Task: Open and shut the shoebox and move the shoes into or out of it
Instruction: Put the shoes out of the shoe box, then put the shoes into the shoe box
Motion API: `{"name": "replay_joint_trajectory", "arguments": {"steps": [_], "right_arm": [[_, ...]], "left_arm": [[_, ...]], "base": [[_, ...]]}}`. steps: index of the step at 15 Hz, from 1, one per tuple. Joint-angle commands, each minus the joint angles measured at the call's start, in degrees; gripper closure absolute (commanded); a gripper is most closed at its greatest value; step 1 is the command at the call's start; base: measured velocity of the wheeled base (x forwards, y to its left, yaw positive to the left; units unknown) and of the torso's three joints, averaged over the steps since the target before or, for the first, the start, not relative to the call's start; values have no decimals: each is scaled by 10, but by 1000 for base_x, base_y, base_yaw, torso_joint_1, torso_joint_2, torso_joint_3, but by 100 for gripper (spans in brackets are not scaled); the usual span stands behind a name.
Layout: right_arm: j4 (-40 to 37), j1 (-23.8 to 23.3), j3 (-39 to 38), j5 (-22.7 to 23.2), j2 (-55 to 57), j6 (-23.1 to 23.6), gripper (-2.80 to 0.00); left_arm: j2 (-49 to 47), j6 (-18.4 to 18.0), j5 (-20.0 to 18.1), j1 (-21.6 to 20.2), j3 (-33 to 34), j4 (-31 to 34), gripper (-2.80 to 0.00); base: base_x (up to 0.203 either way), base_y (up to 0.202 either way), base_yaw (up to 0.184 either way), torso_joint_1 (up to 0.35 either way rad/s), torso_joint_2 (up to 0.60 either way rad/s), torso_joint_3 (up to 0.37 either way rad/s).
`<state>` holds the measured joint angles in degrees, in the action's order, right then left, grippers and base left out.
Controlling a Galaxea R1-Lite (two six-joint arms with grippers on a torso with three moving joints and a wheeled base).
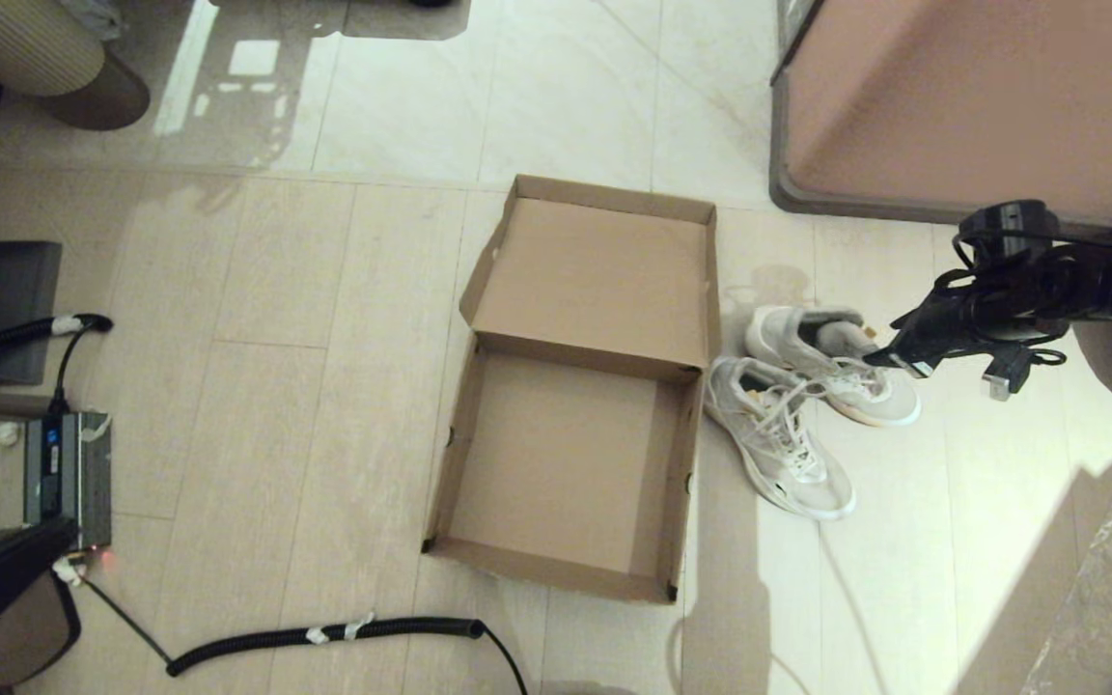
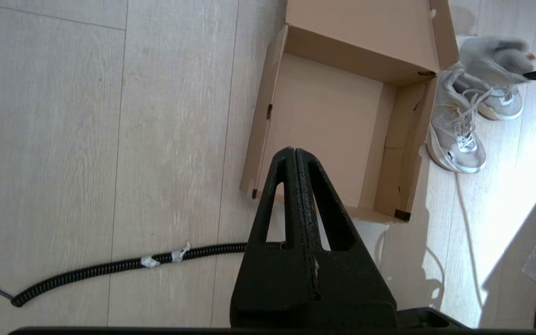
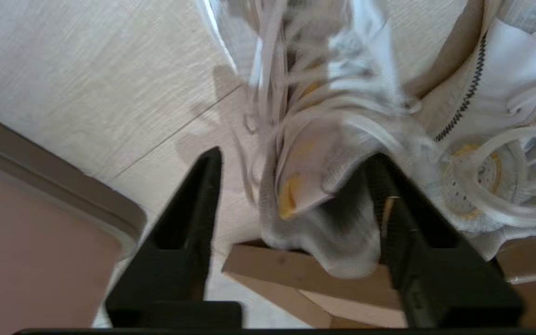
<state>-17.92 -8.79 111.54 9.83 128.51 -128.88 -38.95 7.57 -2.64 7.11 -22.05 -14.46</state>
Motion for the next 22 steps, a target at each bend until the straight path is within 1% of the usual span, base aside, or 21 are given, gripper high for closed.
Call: {"name": "replay_joint_trajectory", "arguments": {"steps": [1,2,3,4,6,7,8,9,10,13,14,15,16,17,18,19,22], "right_arm": [[-16,1,0,32,-16,-3,-280],[-32,2,0,66,-33,12,-280],[-48,6,-1,90,-52,48,-280],[-70,19,-1,99,-69,104,-280],[-112,48,-3,91,-93,261,-280],[-129,63,-8,64,-101,362,-280],[-139,77,-18,26,-105,458,-280],[-145,85,-26,-5,-107,547,-280],[-150,90,-33,-24,-107,632,-280],[-156,97,-64,-59,-101,877,-280],[-156,103,-64,-85,-84,931,-280],[-156,112,-45,-101,-70,939,-280],[-156,121,-25,-107,-58,933,-280],[-156,133,-24,-114,-54,941,-280],[-156,137,-25,-119,-54,969,-280],[-156,139,-24,-120,-54,1019,-280],[-155,140,0,-127,-59,1191,-280]], "left_arm": [[2,1,0,1,-3,-1,0],[2,1,-2,1,-2,0,0],[2,1,-3,2,1,0,0],[2,1,-5,4,4,1,0],[-1,1,-7,7,7,3,0],[-2,1,-7,8,7,3,0],[0,2,-7,8,10,2,0],[2,2,-7,7,13,2,0],[2,2,-7,7,15,1,0],[3,3,-7,7,18,2,0],[3,3,-7,7,18,2,0],[4,4,-6,7,19,2,0],[3,5,-6,8,22,2,0],[3,5,-6,7,27,1,0],[3,5,-6,7,31,1,0],[2,5,-6,7,34,0,0],[-3,7,-7,9,37,1,0]], "base": [[0,0,0,0,0,0],[0,0,0,0,0,0],[0,0,0,0,0,0],[0,0,0,0,0,0],[0,0,0,0,0,0],[0,0,0,0,0,0],[0,0,0,0,0,0],[0,0,0,0,0,0],[0,0,0,0,0,0],[0,0,0,0,0,0],[0,0,0,0,0,0],[0,0,0,0,0,0],[0,0,0,0,0,0],[0,0,0,0,0,0],[0,0,0,0,0,0],[0,0,0,0,0,0],[0,0,0,0,0,0]]}}
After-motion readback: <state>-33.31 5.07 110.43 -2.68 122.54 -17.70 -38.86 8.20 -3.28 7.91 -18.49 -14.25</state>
